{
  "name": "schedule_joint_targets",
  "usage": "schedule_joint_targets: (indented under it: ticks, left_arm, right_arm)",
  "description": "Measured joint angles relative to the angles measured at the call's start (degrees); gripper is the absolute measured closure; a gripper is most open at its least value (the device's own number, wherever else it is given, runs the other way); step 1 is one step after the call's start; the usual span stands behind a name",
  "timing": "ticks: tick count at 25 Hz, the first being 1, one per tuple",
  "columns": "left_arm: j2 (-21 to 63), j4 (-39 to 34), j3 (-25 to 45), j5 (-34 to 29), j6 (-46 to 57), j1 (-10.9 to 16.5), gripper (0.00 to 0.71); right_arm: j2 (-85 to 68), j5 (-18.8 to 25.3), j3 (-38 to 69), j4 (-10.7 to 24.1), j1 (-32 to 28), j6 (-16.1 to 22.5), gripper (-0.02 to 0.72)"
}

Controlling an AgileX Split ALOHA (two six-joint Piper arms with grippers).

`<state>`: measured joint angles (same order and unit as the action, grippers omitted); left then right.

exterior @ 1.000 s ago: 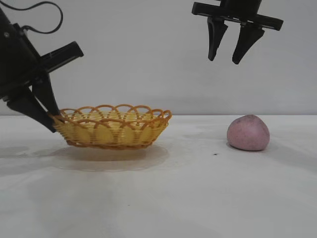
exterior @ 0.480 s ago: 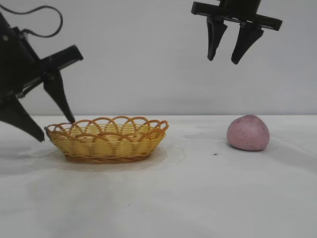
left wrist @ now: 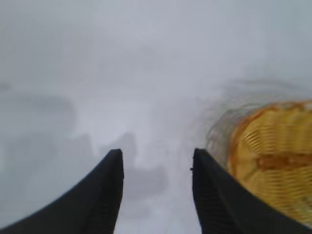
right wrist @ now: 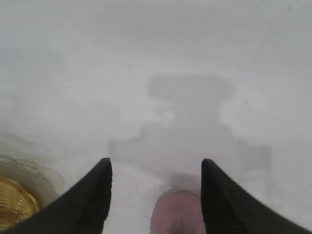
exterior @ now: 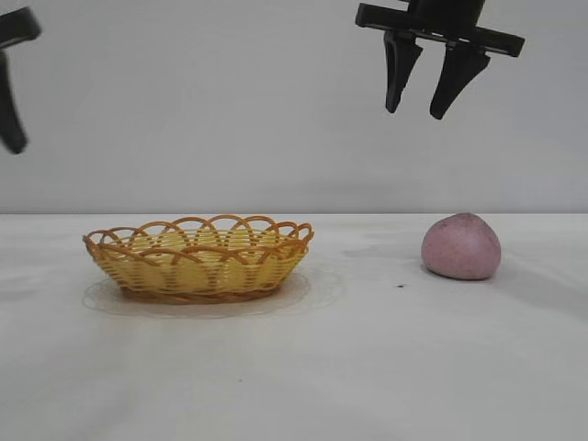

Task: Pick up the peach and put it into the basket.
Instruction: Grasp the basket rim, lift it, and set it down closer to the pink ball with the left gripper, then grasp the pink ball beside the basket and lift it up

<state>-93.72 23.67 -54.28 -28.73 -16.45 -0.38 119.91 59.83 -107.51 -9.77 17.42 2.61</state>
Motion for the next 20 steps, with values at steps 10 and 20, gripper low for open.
schedule_joint_targets:
  ticks: [10, 20]
  left_arm:
    - [9.08, -36.70, 0.42, -6.58, 32.65, -7.06, 0.437]
    - [55.02, -35.21, 23.70, -14.49, 33.81, -13.28, 0.437]
  right_arm:
    - [0.00, 0.34, 0.00, -0.89, 0.00, 0.00, 0.302]
    - [0.00, 0.47, 0.00, -0.79, 0.00, -0.04, 0.302]
